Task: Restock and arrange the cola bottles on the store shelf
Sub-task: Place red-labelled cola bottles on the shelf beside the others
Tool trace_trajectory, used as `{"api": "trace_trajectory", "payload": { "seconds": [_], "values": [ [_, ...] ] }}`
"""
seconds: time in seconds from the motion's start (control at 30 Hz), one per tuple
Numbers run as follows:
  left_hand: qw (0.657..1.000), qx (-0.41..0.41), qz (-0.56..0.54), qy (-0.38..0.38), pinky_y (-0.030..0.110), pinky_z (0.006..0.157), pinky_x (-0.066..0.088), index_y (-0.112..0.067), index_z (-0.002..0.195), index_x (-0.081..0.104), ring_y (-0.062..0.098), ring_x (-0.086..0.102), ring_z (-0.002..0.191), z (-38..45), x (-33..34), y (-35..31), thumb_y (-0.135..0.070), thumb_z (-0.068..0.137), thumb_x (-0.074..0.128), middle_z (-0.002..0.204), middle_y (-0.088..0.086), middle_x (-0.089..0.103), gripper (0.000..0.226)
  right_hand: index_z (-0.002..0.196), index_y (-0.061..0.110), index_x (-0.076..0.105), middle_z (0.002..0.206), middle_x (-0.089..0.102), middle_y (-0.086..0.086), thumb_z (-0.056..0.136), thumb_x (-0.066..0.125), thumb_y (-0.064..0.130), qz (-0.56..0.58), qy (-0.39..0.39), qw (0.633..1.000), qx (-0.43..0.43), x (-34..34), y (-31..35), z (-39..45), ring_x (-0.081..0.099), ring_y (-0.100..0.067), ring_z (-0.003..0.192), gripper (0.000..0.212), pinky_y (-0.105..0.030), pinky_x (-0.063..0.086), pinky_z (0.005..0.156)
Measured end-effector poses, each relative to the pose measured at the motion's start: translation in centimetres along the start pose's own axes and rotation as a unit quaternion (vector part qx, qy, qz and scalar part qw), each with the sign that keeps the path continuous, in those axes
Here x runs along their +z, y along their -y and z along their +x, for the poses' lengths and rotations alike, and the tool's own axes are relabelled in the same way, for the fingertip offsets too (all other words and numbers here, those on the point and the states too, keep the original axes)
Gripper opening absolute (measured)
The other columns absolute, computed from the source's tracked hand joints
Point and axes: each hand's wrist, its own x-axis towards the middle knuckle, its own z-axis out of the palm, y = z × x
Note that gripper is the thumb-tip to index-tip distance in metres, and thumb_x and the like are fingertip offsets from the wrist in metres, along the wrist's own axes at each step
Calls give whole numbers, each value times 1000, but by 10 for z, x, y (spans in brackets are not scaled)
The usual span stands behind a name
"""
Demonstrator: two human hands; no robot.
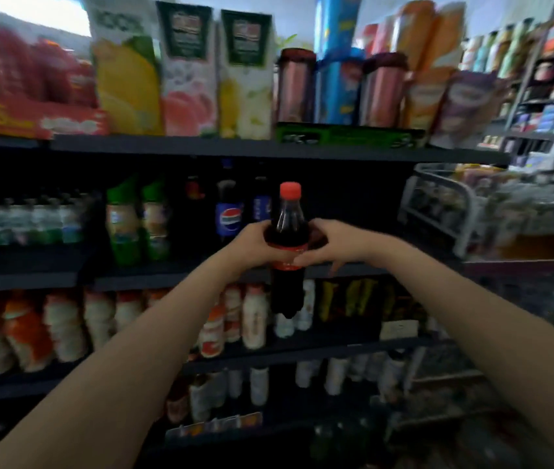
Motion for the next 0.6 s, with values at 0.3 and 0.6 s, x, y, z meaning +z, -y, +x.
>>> {"api": "trace_trajectory", "payload": {
  "seconds": [0.3, 0.6],
  "values": [
    [996, -11, -91, 2, 31, 90, 51, -11, 125, 52, 19, 59, 105, 100, 122, -54, -16, 70, 79, 120, 7, 61, 62, 125, 16, 43, 115, 60, -3, 68, 75, 51, 6, -276, 959, 68, -45, -114, 22, 60, -25, 103, 74, -36, 52, 77],
    [994, -3, -38, 102, 33, 94, 48, -14, 137, 38, 21, 49, 123, 199, 161, -47, -19, 88, 61, 137, 8, 48, 55, 128, 13, 44, 120, 60, -9, 67, 78, 45, 59, -373, 919, 115, -105, -203, 90, 62, -28, 104, 76, -45, 58, 76]
  ]
}}
